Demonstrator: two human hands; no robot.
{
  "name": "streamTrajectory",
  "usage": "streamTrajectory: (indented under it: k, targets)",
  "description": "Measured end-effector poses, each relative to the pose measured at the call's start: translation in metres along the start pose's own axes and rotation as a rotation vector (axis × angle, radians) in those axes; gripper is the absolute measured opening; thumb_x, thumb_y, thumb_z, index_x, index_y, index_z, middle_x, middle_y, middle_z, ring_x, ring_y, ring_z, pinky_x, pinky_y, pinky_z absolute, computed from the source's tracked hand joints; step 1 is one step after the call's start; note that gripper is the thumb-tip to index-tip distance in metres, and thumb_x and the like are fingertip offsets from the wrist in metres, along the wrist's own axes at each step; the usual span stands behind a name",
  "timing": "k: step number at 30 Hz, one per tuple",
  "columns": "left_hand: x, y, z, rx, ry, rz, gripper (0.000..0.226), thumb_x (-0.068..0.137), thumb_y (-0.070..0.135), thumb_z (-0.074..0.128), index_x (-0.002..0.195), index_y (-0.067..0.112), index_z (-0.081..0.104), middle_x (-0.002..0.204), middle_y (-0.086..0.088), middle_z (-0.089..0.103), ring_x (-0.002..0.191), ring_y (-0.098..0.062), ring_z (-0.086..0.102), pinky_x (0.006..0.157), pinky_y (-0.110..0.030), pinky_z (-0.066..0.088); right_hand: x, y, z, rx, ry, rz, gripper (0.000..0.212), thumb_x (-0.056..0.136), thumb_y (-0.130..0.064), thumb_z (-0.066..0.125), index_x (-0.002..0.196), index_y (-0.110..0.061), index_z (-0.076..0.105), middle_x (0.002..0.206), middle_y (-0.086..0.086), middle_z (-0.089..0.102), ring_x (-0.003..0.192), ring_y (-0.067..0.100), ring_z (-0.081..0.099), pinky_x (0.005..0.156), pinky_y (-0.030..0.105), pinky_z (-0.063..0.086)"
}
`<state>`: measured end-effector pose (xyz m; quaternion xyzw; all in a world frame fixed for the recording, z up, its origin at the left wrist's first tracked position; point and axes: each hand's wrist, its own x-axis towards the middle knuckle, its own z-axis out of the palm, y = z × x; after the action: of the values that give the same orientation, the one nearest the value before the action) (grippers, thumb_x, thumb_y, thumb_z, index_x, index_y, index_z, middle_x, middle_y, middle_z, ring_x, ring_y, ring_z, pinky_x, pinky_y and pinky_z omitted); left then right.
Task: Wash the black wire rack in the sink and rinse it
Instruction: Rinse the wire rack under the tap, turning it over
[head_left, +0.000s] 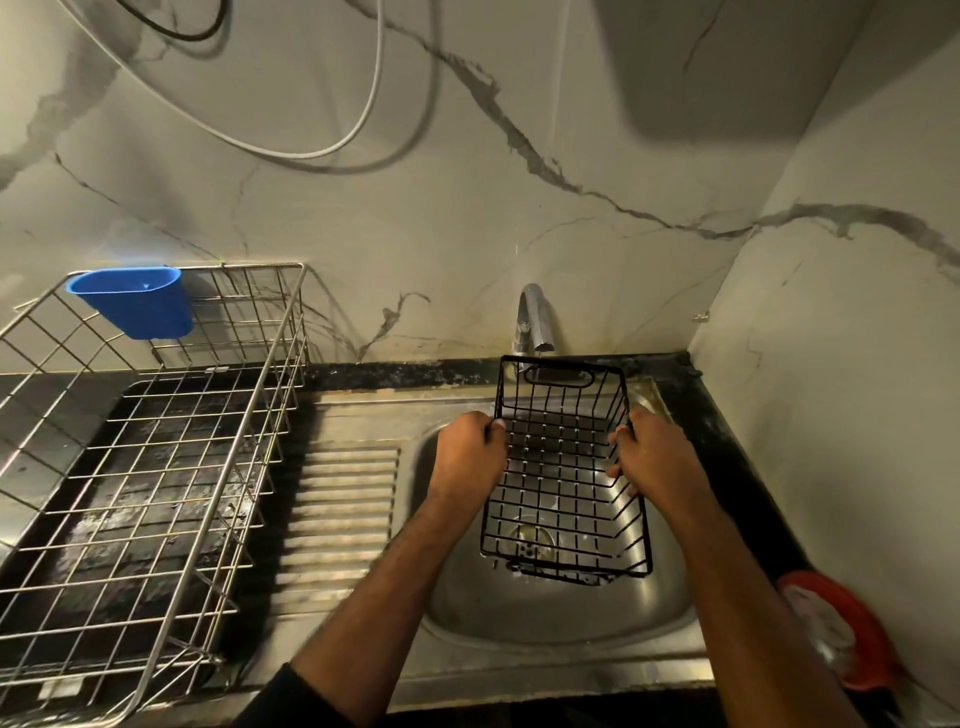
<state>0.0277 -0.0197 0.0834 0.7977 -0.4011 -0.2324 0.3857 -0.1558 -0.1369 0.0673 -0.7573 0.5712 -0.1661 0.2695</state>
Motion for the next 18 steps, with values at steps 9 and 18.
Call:
streamTrajectory:
  k: [9, 18]
  targets:
    - [0.0026, -0.0028, 0.0058, -0.073, -0.03, -0.064, 0.031, 0.107, 0.027, 0.048, 0.104, 0.005, 0.069, 0.089, -0.01, 0.073, 0.084, -0.022, 0.071, 0.071, -0.03, 0.055, -0.0051, 0.0042, 0.0028, -0.051, 0.044, -0.054, 0.024, 0.106, -0.024, 0.042, 0.122, -0.013, 0.055, 0.105, 0.004, 0.068, 0.067, 0.009, 0.07, 0.07, 0.037, 0.062]
    - [0.0036, 0.0031, 0.0041, -0.108, -0.021, -0.075, 0.03, 0.107, 0.026, 0.049, 0.097, 0.005, 0.069, 0.083, -0.011, 0.073, 0.082, -0.026, 0.072, 0.062, -0.024, 0.05, -0.0067, 0.0005, 0.0, 0.013, 0.062, -0.058, 0.041, 0.106, -0.023, 0.04, 0.146, -0.014, 0.039, 0.107, 0.007, 0.067, 0.067, 0.013, 0.072, 0.07, 0.038, 0.063]
